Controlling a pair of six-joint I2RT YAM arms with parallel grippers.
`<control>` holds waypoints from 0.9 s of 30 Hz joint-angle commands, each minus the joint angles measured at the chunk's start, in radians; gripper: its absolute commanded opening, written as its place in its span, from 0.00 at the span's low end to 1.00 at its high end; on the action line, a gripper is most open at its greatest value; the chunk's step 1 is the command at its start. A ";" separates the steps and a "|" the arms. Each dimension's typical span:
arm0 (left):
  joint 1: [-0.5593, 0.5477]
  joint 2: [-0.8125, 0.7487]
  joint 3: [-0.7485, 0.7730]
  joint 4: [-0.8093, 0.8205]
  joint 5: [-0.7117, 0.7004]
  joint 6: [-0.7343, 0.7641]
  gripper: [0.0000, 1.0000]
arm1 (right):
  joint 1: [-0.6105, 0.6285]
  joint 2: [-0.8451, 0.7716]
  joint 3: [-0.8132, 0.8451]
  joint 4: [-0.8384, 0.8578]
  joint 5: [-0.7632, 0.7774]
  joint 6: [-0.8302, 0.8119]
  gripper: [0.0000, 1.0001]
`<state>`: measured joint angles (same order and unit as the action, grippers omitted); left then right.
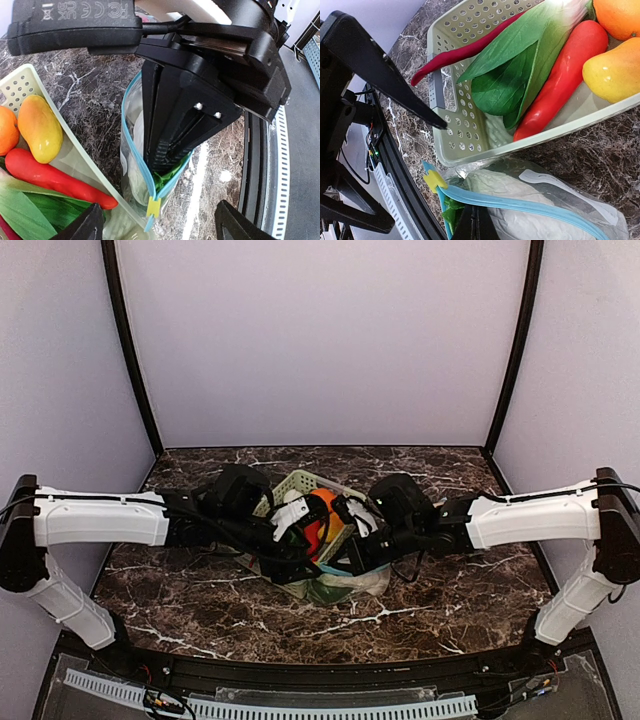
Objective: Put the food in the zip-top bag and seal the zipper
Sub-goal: Pass from the left arm to the right, then hold the zipper food storage bag at the center of the board.
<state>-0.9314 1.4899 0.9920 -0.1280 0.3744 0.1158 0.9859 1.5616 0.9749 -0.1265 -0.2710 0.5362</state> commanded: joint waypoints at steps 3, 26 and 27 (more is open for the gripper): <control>0.024 -0.080 -0.085 0.038 -0.007 -0.035 0.71 | -0.013 0.012 -0.024 -0.074 0.028 0.003 0.00; 0.039 -0.013 -0.045 0.024 0.032 -0.006 0.18 | -0.015 0.011 -0.026 -0.075 0.023 0.005 0.00; 0.039 -0.011 -0.043 0.023 0.032 -0.004 0.18 | -0.014 0.012 -0.025 -0.075 0.023 0.006 0.00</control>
<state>-0.8986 1.4673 0.9211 -0.1013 0.3809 0.0952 0.9825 1.5616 0.9749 -0.1265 -0.2714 0.5369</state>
